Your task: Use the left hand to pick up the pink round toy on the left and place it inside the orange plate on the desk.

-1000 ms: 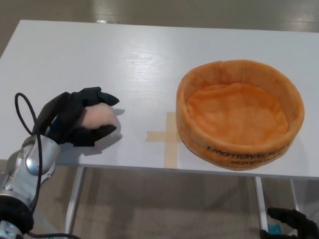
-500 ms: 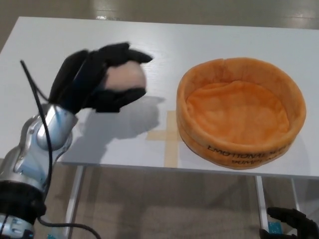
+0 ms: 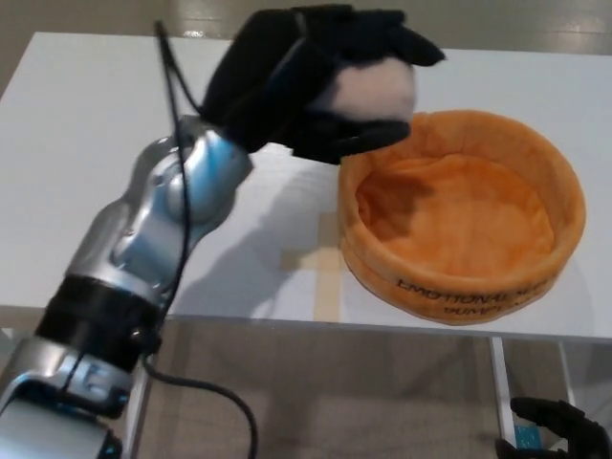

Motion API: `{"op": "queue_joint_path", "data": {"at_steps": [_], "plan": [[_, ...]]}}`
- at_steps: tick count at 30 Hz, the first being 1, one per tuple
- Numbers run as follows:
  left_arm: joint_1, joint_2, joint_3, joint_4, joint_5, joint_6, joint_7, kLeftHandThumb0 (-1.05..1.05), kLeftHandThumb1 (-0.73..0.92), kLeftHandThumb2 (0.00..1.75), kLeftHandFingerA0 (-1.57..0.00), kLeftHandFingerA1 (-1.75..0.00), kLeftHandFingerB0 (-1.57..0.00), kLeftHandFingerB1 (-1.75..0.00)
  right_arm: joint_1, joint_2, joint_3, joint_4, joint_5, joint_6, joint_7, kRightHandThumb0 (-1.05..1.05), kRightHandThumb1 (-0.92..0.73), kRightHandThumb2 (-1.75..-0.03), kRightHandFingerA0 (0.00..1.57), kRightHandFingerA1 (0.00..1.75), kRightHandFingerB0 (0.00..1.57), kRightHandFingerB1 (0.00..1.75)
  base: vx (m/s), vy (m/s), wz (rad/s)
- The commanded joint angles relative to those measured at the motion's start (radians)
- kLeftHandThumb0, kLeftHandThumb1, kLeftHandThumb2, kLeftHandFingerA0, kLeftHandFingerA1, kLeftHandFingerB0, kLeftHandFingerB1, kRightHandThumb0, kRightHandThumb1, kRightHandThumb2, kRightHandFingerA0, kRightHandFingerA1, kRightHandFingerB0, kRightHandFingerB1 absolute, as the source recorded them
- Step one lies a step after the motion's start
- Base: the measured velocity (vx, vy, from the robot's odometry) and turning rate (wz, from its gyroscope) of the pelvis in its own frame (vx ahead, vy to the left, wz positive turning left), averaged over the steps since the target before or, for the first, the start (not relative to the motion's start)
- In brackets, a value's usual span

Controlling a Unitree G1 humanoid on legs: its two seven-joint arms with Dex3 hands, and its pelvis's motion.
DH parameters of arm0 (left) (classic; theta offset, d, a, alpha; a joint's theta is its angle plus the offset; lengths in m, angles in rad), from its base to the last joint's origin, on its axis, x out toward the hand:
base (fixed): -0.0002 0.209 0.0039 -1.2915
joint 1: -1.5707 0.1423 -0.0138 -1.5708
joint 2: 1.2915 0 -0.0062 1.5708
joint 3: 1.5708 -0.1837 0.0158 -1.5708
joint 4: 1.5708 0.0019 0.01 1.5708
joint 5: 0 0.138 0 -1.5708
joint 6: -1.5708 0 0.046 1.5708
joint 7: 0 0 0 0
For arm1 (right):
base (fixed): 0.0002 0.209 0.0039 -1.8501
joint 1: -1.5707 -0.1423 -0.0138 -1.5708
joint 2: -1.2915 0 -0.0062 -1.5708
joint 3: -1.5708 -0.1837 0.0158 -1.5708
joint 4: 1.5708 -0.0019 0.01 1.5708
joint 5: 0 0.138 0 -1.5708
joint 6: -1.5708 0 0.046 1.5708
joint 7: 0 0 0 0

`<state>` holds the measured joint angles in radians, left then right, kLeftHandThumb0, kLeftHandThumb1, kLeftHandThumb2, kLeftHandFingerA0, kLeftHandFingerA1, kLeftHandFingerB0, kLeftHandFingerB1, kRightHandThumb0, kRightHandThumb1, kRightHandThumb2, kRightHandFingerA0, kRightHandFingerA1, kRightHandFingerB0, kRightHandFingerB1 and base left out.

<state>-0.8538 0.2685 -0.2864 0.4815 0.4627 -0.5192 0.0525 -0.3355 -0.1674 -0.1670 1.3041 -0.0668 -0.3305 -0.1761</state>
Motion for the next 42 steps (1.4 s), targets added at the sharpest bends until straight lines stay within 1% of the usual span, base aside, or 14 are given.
{"op": "queue_joint_path", "data": {"at_steps": [1,2,21,22,23,24,25,26,30,31,37,38,41,42], "plan": [[-0.053,-0.039,-0.062,0.061,0.108,0.034,0.041,-0.17,0.69,0.60,-0.90,-1.54,-0.92,-0.58,0.012,0.009,0.001,0.005,0.000,-0.015,-0.003,-0.20,-0.33,-0.86,0.54,1.02,0.52,0.74,0.00,0.000,0.00],[-0.089,-0.071,-0.096,0.126,0.143,0.044,0.072,-0.16,0.67,0.65,-0.93,-1.58,-0.96,-0.62,0.008,0.013,-0.001,0.005,0.005,-0.008,-0.001,-0.20,-0.33,-0.91,0.57,0.89,0.50,0.72,0.00,0.000,0.00],[-0.252,-0.220,-0.227,0.513,0.217,0.064,0.197,-0.16,0.71,0.63,-0.93,-1.46,-0.90,-0.56,0.006,0.026,-0.005,0.005,0.007,-0.015,-0.010,-0.19,-0.33,-0.85,0.51,1.00,0.53,0.74,0.00,0.000,0.00],[-0.270,-0.230,-0.246,0.537,0.227,0.108,0.133,-0.47,0.56,0.57,-0.33,-0.37,-0.28,-0.31,0.003,0.029,-0.007,0.006,0.010,-0.008,-0.009,-0.17,-0.34,-0.86,0.51,1.01,0.52,0.75,0.00,0.000,0.00],[-0.278,-0.231,-0.260,0.547,0.236,0.128,0.093,-0.71,0.45,0.76,-0.07,-0.39,-0.03,-0.30,0.003,0.030,-0.007,0.006,0.009,-0.009,-0.011,-0.17,-0.33,-0.87,0.51,1.00,0.53,0.76,0.00,0.000,0.00],[-0.287,-0.231,-0.274,0.557,0.245,0.142,0.059,-0.71,0.45,0.76,-0.07,-0.39,-0.03,-0.30,0.005,0.031,-0.005,0.007,0.007,-0.010,-0.014,-0.17,-0.33,-0.87,0.51,1.00,0.53,0.76,0.00,0.000,0.00],[-0.291,-0.235,-0.278,0.559,0.234,0.163,0.001,-0.84,0.49,0.60,0.00,-0.08,0.00,-0.21,0.006,0.030,-0.001,0.007,0.002,-0.014,-0.016,-0.18,-0.34,-0.86,0.53,1.01,0.52,0.76,0.00,0.000,0.00],[-0.295,-0.237,-0.282,0.557,0.224,0.181,-0.049,-0.79,0.44,0.85,0.00,0.00,0.00,-0.09,0.007,0.030,0.000,0.006,0.001,-0.015,-0.013,-0.22,-0.32,-0.91,0.57,0.92,0.52,0.75,0.00,0.000,0.00],[-0.308,-0.241,-0.297,0.554,0.210,0.213,-0.148,-0.83,0.44,0.89,0.00,0.00,0.00,-0.06,0.002,0.031,-0.004,0.006,0.005,-0.012,-0.011,-0.19,-0.32,-0.88,0.51,1.04,0.53,0.77,0.00,0.000,0.00],[-0.312,-0.241,-0.297,0.550,0.200,0.216,-0.181,-0.98,0.44,0.68,0.00,0.00,0.00,-0.19,0.001,0.031,-0.003,0.007,0.005,-0.012,-0.011,-0.18,-0.33,-0.87,0.52,1.03,0.53,0.76,0.00,0.000,0.00],[-0.319,-0.236,-0.293,0.517,0.177,0.234,-0.260,-0.93,0.43,0.62,0.00,0.00,0.00,-0.20,0.000,0.030,-0.005,0.008,0.007,-0.004,-0.008,-0.18,-0.33,-0.85,0.54,1.04,0.53,0.78,0.00,0.000,0.00],[-0.320,-0.230,-0.289,0.497,0.173,0.241,-0.276,-0.71,0.39,0.85,0.00,0.00,0.00,-0.09,0.000,0.030,-0.005,0.007,0.007,-0.004,-0.009,-0.18,-0.34,-0.84,0.54,1.01,0.53,0.76,0.00,0.000,0.00],[-0.317,-0.221,-0.283,0.465,0.171,0.255,-0.294,-0.72,0.39,0.85,0.00,0.00,0.00,-0.09,0.000,0.030,-0.003,0.007,0.005,-0.005,-0.009,-0.16,-0.34,-0.85,0.52,0.99,0.52,0.75,0.00,0.000,0.00],[-0.315,-0.216,-0.278,0.446,0.166,0.256,-0.298,-0.70,0.39,0.84,0.00,0.00,0.00,-0.08,0.001,0.030,-0.001,0.007,0.003,-0.005,-0.011,-0.14,-0.28,-0.94,0.61,0.84,0.52,0.74,0.00,0.000,0.00]]}}
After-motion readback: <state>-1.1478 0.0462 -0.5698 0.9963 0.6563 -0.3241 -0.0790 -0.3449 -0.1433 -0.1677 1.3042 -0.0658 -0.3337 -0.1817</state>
